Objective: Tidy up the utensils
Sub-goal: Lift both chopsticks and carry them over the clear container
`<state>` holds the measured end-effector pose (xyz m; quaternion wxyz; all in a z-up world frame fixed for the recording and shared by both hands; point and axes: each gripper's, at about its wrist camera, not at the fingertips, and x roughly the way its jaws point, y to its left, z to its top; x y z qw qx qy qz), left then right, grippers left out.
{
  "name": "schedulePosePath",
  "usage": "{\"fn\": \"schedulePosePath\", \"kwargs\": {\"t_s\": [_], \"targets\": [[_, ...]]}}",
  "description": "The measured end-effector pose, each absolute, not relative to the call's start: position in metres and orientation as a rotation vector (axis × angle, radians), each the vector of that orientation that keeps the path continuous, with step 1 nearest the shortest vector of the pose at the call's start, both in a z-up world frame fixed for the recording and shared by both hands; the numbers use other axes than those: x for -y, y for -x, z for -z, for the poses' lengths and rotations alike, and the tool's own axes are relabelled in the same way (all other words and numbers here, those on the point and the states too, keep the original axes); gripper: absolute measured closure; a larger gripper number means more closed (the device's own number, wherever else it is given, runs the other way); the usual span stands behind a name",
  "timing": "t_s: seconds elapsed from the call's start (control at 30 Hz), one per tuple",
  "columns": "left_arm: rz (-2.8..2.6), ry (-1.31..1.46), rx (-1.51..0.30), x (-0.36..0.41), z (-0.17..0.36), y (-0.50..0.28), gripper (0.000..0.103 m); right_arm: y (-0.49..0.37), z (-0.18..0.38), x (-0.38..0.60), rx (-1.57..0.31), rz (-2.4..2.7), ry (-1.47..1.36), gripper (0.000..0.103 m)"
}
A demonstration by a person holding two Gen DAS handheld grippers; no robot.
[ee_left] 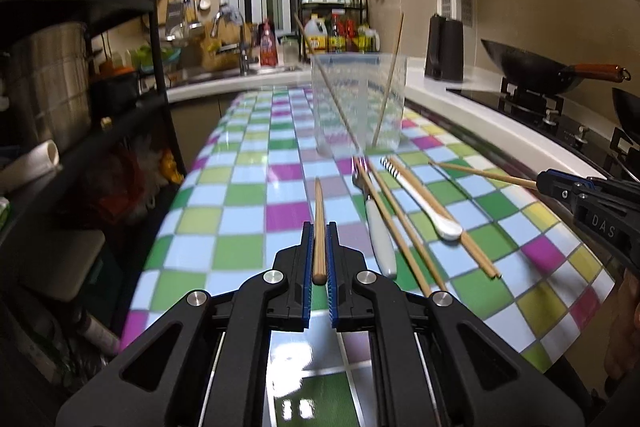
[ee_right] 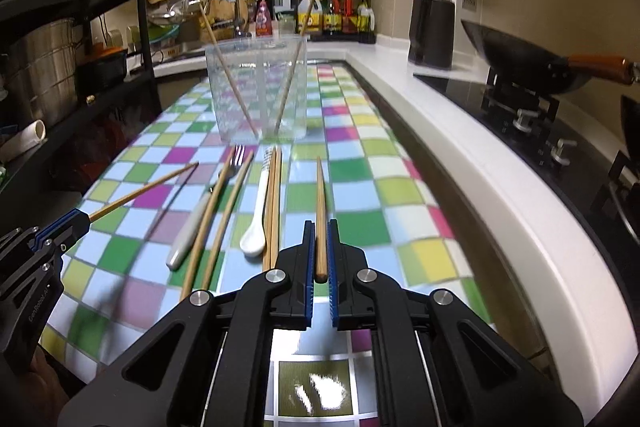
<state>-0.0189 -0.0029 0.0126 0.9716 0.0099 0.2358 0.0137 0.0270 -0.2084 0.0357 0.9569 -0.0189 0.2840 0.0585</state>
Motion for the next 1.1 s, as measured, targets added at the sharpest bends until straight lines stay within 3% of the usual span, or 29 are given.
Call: {"fn": "schedulePosePath", "kwargs": {"t_s": [0.6,1.1], "targets": [[-0.032,-0.021,-0.323,-0.014,-0.086,0.009,0.097,-0.026,-0.117,0.213,-0.39,-0.15,0.06,0.097],[0.116,0.18,-0.413,-0.061,-0.166,-0.072,0.097,-0.086,-0.198,0.221,-0.342,-0.249,-0.06,0.097]]}}
